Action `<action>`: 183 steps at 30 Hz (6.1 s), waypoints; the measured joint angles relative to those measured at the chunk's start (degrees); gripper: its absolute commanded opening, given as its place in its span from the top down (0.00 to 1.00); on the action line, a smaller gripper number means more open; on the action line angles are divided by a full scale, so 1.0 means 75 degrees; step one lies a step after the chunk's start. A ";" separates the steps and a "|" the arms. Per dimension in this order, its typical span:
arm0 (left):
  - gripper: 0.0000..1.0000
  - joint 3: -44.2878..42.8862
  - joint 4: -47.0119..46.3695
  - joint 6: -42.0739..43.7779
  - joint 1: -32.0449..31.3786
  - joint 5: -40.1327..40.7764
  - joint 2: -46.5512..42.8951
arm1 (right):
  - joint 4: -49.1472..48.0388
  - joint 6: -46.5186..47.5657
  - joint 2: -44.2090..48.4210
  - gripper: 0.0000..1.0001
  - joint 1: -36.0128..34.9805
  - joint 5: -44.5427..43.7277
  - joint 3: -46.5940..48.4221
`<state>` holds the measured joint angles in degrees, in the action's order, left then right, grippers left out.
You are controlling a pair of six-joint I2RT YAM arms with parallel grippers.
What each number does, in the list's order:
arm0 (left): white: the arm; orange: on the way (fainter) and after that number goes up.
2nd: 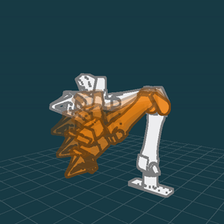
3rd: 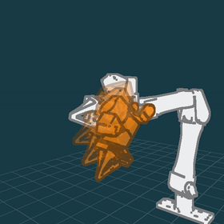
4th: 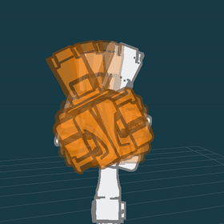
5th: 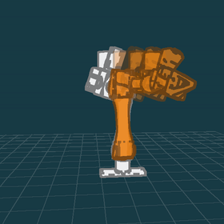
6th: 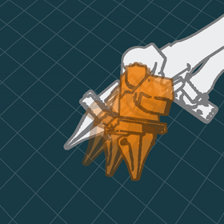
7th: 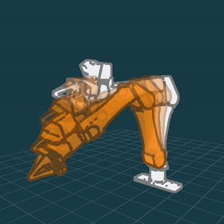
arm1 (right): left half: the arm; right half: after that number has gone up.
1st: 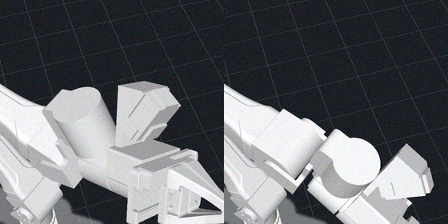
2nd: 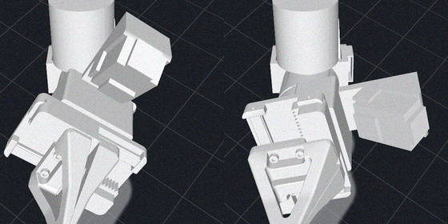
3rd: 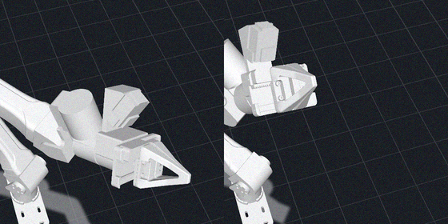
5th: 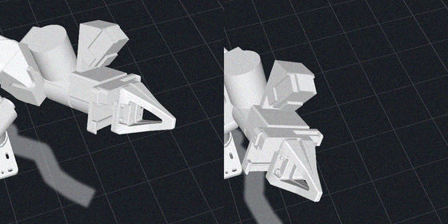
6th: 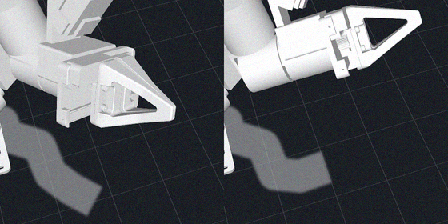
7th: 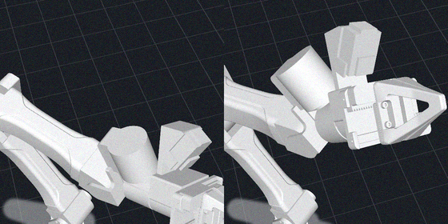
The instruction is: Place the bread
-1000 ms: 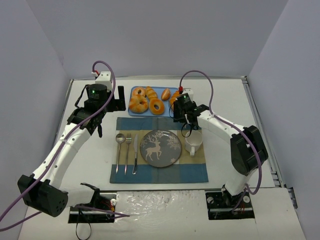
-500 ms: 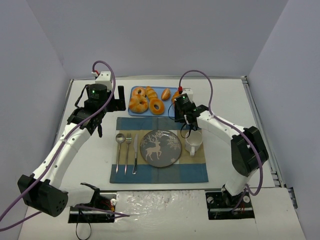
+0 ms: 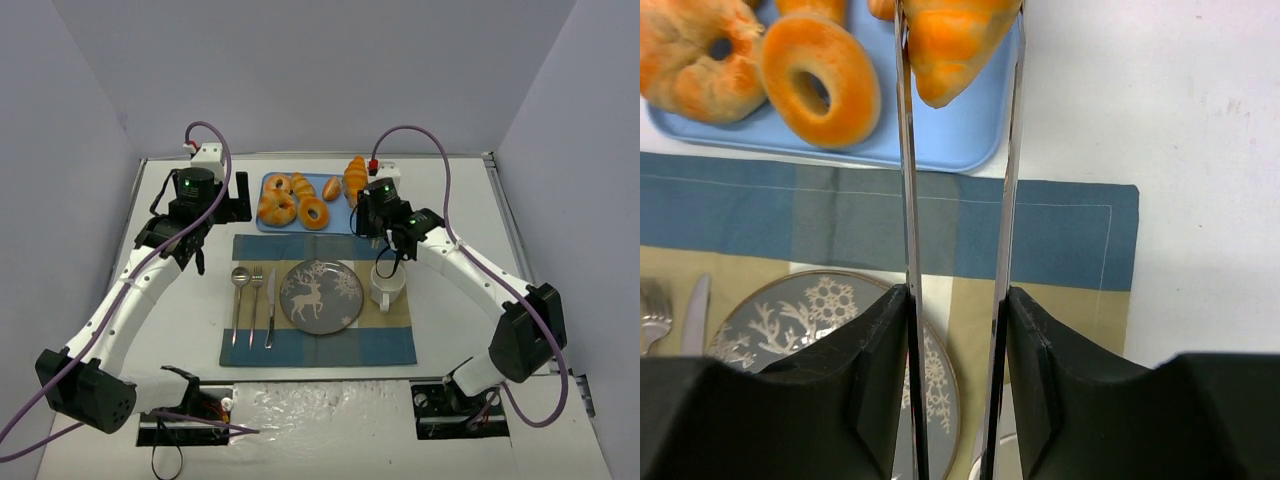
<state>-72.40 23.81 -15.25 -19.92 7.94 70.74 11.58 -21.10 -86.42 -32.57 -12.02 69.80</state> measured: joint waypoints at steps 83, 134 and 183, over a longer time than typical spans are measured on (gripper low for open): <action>0.03 0.0000 0.0002 0.0000 0.0000 -0.0023 0.0122 | 0.0850 -0.0292 0.0669 0.47 -0.2065 -0.0630 -0.0085; 0.03 0.0000 0.0000 0.0003 0.0000 -0.0020 0.0157 | 0.0123 0.0282 -0.2013 0.47 -0.1260 0.0133 0.1150; 0.03 0.0000 0.0000 0.0003 0.0000 -0.0023 0.0213 | 0.1265 0.0286 0.1052 0.83 -0.1267 0.0673 0.0015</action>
<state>-72.40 23.81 -15.22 -19.92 7.77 72.34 21.07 -18.96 -78.53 -42.07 -6.98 69.91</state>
